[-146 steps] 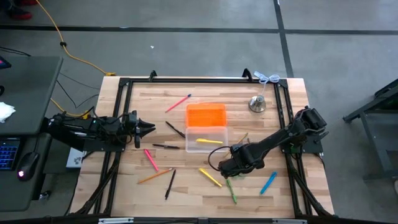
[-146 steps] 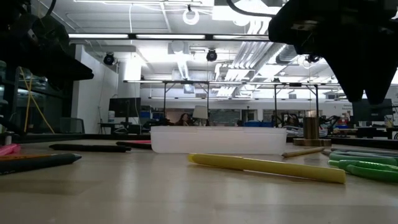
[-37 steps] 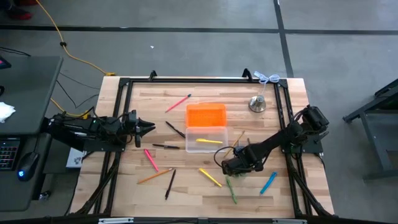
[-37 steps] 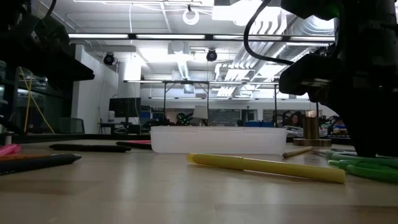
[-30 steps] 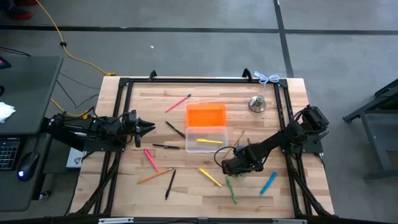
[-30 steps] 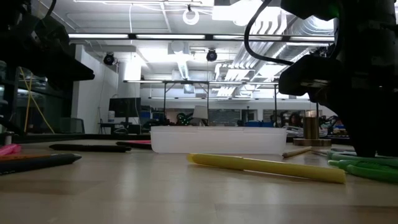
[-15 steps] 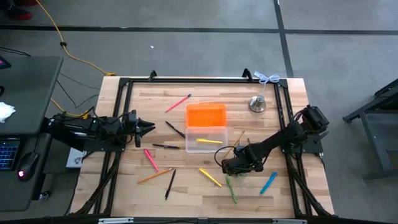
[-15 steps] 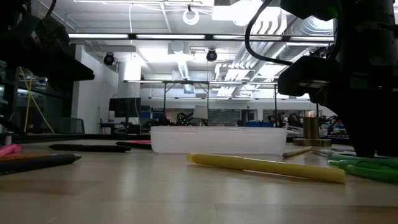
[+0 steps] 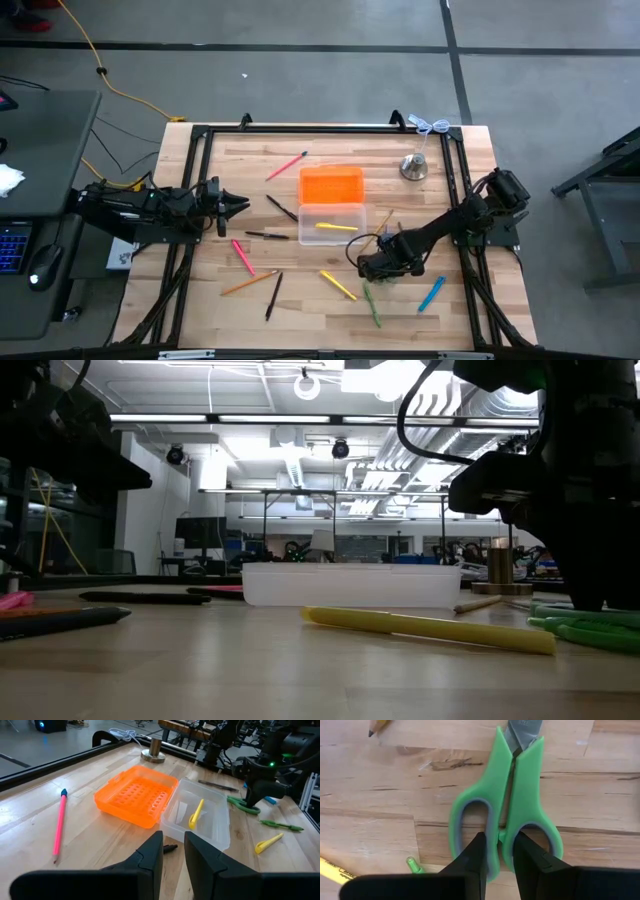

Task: Pick & place school supplies into a supply box
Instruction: Put the green scissor into the container

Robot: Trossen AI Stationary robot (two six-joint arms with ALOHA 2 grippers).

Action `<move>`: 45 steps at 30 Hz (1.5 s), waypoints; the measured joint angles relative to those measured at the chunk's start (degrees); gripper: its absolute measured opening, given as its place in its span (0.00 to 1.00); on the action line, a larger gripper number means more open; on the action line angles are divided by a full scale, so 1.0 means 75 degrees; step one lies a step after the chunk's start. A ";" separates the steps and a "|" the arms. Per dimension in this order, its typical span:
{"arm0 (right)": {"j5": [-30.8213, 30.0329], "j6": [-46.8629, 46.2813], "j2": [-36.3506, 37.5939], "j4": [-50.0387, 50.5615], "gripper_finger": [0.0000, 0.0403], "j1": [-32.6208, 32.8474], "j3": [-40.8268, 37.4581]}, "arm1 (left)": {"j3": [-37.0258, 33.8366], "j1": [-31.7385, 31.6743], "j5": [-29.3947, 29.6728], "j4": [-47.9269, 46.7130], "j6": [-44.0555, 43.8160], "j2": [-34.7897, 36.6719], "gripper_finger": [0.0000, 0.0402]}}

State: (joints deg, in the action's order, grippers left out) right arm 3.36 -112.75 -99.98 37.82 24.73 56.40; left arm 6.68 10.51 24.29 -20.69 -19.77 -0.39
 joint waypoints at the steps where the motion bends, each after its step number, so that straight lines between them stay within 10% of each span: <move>1: 0.0003 0.0002 0.0003 0.0003 0.13 0.0000 0.0000 | 0.0000 0.0002 0.0000 0.0000 -0.0002 -0.0001 0.28; 45: 0.0132 -0.0086 0.1639 0.0849 0.13 0.0006 0.0029 | 0.0000 -0.0001 0.0036 -0.0003 -0.0002 -0.0001 0.28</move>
State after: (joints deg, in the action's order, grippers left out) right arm 4.35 -113.40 -87.70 44.19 24.77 56.62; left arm 6.68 10.50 24.56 -20.71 -19.78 -0.40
